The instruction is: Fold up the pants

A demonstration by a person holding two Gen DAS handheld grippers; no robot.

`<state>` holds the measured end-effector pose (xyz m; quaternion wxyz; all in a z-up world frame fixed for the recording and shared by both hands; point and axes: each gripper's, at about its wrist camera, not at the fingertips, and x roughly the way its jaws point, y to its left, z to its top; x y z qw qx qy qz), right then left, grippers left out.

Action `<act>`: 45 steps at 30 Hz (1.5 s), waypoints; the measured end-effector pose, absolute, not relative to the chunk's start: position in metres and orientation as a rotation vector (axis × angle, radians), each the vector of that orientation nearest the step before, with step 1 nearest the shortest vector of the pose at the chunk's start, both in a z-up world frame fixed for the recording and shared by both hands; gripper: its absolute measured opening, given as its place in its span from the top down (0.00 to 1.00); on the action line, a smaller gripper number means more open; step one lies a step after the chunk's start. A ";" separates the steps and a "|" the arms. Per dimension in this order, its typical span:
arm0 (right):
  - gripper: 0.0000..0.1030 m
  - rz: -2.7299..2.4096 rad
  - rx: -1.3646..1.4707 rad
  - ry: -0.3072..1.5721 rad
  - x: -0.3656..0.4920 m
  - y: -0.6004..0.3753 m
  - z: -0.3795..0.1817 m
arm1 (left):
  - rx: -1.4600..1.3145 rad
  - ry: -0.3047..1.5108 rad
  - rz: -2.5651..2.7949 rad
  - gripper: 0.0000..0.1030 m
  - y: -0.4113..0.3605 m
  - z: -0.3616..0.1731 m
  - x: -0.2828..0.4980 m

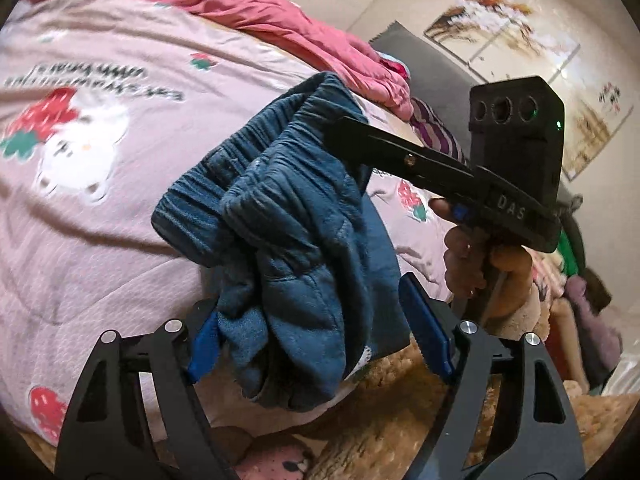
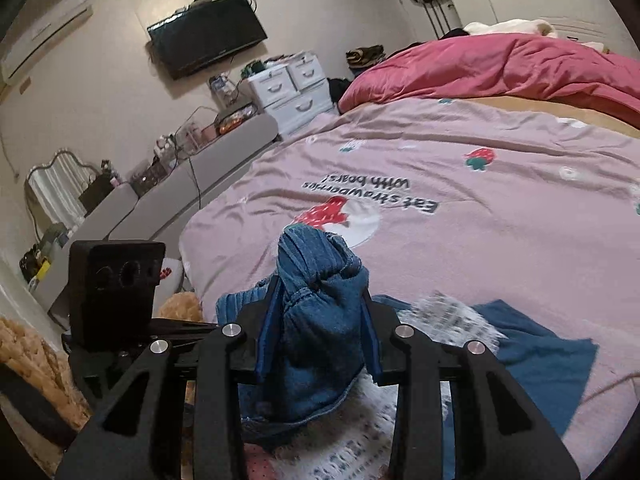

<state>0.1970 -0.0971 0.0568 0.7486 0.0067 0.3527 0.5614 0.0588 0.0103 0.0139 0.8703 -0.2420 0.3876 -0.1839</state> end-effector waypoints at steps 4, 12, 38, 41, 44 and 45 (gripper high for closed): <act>0.68 1.206 0.045 0.756 0.201 -0.118 0.056 | -0.454 0.830 -0.391 0.30 -0.007 0.015 0.070; 0.68 1.157 0.128 0.761 0.211 -0.160 0.039 | -0.364 0.867 -0.409 0.30 -0.039 0.015 0.078; 0.37 0.867 0.105 0.806 0.208 -0.208 0.021 | -0.258 0.926 -0.465 0.30 -0.080 0.004 0.075; 0.37 0.874 0.089 0.820 0.207 -0.205 0.018 | -0.249 0.931 -0.464 0.29 -0.083 0.003 0.076; 0.37 0.846 0.040 0.862 0.207 -0.203 0.007 | -0.240 0.946 -0.465 0.29 -0.083 -0.002 0.074; 0.38 0.818 0.009 0.886 0.207 -0.203 0.001 | -0.239 0.951 -0.465 0.29 -0.082 -0.005 0.073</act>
